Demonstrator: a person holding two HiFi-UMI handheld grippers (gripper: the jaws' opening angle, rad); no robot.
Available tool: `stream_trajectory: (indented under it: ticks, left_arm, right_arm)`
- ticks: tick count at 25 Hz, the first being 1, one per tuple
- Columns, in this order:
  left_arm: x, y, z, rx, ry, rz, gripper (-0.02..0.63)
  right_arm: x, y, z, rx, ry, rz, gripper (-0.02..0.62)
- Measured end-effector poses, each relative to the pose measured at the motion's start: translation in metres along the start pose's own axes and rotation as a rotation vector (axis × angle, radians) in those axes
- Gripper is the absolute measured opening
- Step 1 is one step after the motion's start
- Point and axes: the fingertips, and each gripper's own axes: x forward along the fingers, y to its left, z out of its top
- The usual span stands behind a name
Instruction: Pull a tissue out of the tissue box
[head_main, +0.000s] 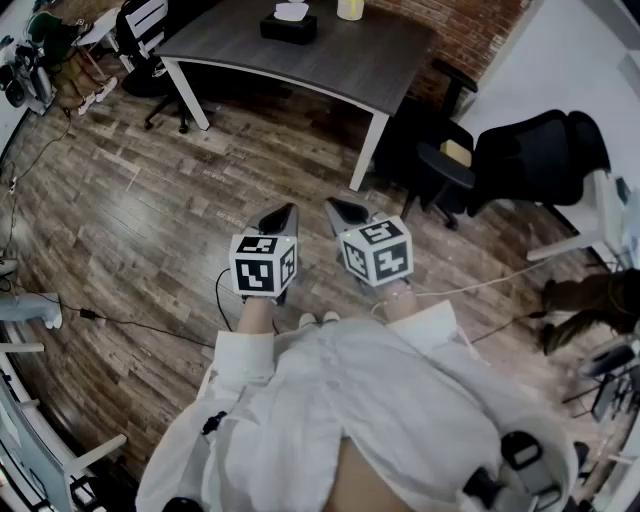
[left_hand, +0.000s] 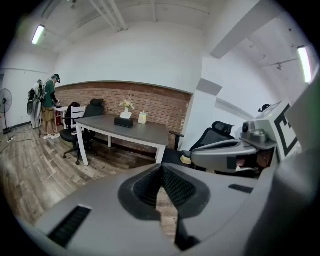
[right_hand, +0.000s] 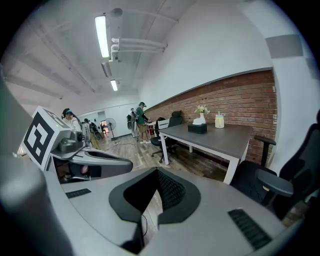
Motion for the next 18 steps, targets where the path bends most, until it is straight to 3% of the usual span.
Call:
stream_trajectory:
  ticks: [6, 18]
  left_arm:
    - [0.003, -0.003, -0.014, -0.053, 0.015, -0.019, 0.006]
    - [-0.003, 0.007, -0.015, -0.033, 0.019, -0.015, 0.006]
  right_arm:
    - [0.003, 0.016, -0.012, 0.027, 0.032, 0.058, 0.003]
    - [-0.002, 0.009, -0.008, 0.022, -0.005, 0.012, 0.003]
